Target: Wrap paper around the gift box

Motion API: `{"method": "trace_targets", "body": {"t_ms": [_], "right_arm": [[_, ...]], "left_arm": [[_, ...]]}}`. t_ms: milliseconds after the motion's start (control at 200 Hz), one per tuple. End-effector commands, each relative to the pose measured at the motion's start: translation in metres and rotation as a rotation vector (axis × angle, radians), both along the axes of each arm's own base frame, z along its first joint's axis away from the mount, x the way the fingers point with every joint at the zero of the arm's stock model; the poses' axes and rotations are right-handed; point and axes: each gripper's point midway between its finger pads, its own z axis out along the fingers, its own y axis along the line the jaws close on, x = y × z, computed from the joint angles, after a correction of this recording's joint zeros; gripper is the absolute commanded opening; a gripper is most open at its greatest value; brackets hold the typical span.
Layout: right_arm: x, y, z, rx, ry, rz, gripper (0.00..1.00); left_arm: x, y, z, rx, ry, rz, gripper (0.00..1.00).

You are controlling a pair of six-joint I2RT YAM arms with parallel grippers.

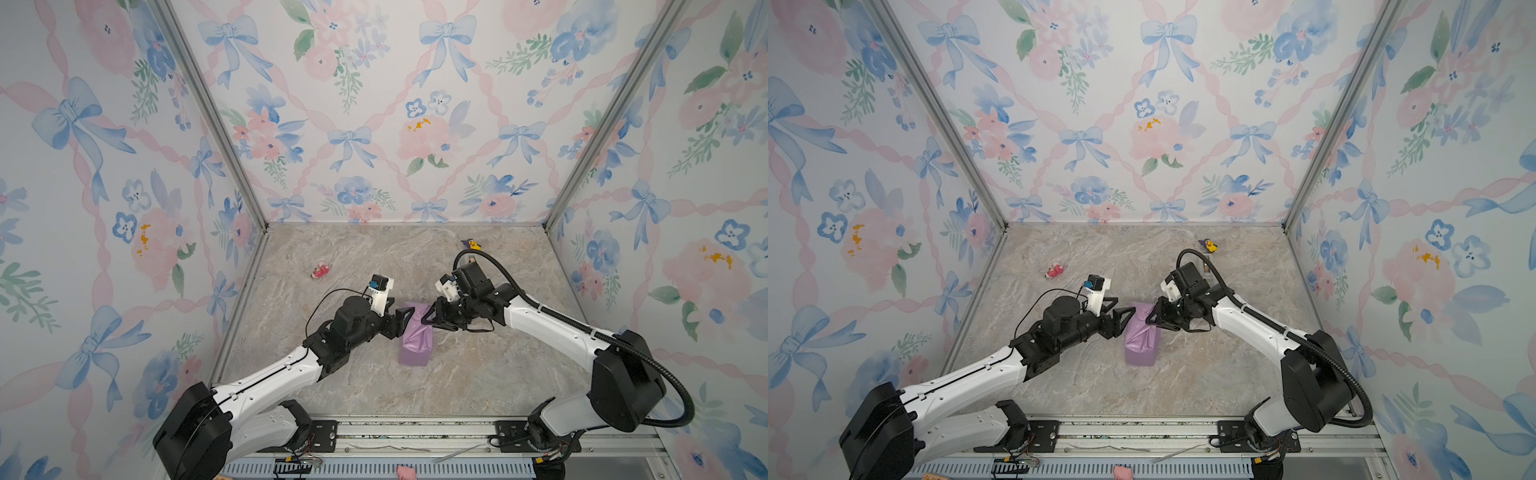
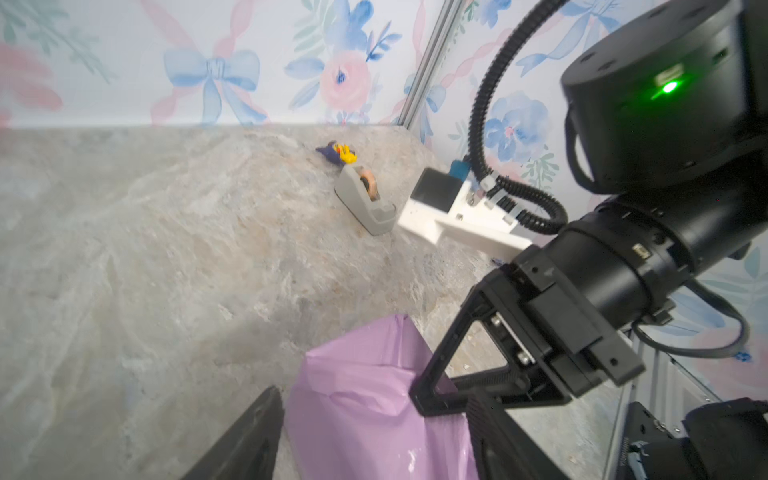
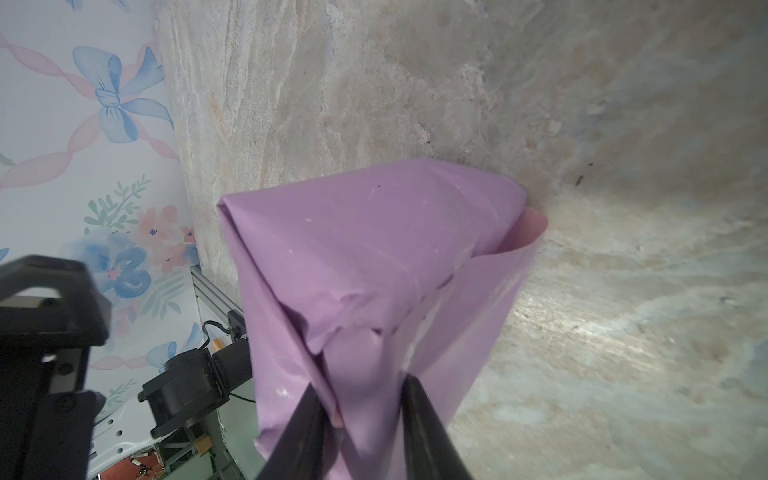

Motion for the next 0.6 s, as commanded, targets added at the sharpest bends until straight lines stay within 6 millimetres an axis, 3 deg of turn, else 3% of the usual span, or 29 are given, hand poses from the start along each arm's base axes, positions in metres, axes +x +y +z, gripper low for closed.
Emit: {"method": "trace_targets", "body": {"t_ms": [0,230,320,485,595], "right_arm": [[-0.010,-0.013,-0.024,-0.058,0.065,-0.021,0.30],[-0.008,-0.008,-0.021,-0.021,0.052,-0.017,0.31],[-0.007,-0.007,-0.018,-0.009,0.044,-0.016,0.33],[-0.006,-0.006,0.004,0.054,0.019,-0.025,0.54],[-0.009,-0.004,0.014,0.082,0.013,-0.022,0.58]], "left_arm": [[-0.014,0.003,-0.042,-0.018,0.217,0.027,0.72],[-0.020,-0.007,-0.071,-0.009,0.297,-0.008,0.72],[-0.019,-0.007,-0.083,0.018,0.317,-0.003,0.65],[-0.017,0.010,-0.111,0.125,0.349,0.073,0.60],[-0.018,0.017,-0.117,0.176,0.347,0.087,0.60]]}}
